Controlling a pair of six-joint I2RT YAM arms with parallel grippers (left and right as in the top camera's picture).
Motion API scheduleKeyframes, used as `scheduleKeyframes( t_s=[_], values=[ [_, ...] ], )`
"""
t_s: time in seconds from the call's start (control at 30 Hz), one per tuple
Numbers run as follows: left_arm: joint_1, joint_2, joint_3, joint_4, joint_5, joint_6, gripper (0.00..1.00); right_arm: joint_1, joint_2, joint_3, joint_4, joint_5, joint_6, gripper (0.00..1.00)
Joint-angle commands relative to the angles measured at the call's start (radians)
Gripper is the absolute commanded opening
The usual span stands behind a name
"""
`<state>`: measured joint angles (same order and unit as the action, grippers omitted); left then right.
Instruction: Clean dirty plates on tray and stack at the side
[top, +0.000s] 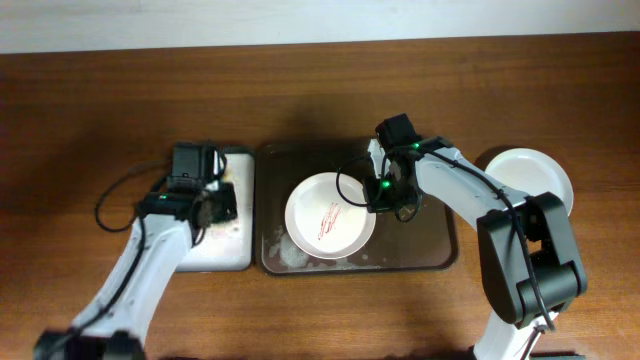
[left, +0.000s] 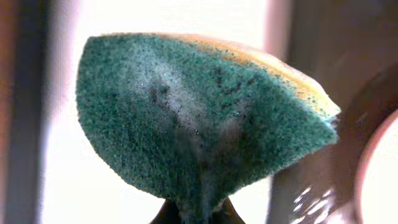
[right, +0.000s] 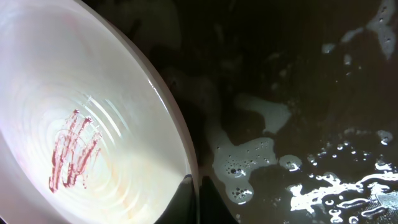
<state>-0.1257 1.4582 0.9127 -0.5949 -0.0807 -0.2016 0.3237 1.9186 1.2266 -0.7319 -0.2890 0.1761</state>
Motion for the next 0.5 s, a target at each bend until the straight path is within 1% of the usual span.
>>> scheduleKeyframes(
  t_s=[0.0, 0.07, 0.1, 0.13, 0.17, 0.23, 0.27, 0.3, 0.37, 0.43, 0.47],
  values=[
    [0.004, 0.071, -0.019, -0.05, 0.091, -0.037, 0.0, 0.004, 0.007, 0.0, 0.003, 0.013, 0.001, 0.04],
    [0.004, 0.068, 0.055, -0.12, 0.18, -0.035, 0.0, 0.004, 0.007, 0.0, 0.003, 0.013, 0.001, 0.04],
    [0.001, 0.068, 0.12, -0.172, 0.266, -0.005, 0.0, 0.005, 0.007, 0.0, 0.003, 0.013, 0.001, 0.04],
    [-0.014, 0.068, 0.166, -0.181, 0.347, 0.021, 0.0, 0.004, 0.007, 0.0, 0.003, 0.013, 0.001, 0.04],
    [-0.046, 0.068, 0.181, -0.156, 0.383, 0.021, 0.0, 0.004, 0.008, 0.0, 0.003, 0.013, 0.001, 0.04],
    [-0.125, 0.072, 0.181, -0.111, 0.391, 0.02, 0.0, 0.004, 0.007, 0.0, 0.003, 0.013, 0.001, 0.04],
    [-0.192, 0.088, 0.181, -0.065, 0.376, -0.013, 0.0, 0.004, 0.007, 0.0, 0.003, 0.013, 0.001, 0.04],
    [-0.235, 0.111, 0.181, -0.036, 0.339, -0.105, 0.0, 0.004, 0.007, 0.0, 0.002, 0.013, 0.001, 0.04],
    [-0.301, 0.175, 0.181, 0.026, 0.328, -0.28, 0.0, 0.004, 0.007, 0.0, 0.002, 0.012, 0.001, 0.04],
    [-0.364, 0.234, 0.181, 0.086, 0.332, -0.331, 0.0, 0.004, 0.007, 0.0, 0.007, 0.012, 0.047, 0.04],
    [-0.391, 0.254, 0.181, 0.106, 0.331, -0.338, 0.0, 0.004, 0.007, 0.0, 0.021, 0.012, 0.047, 0.05]
  ],
)
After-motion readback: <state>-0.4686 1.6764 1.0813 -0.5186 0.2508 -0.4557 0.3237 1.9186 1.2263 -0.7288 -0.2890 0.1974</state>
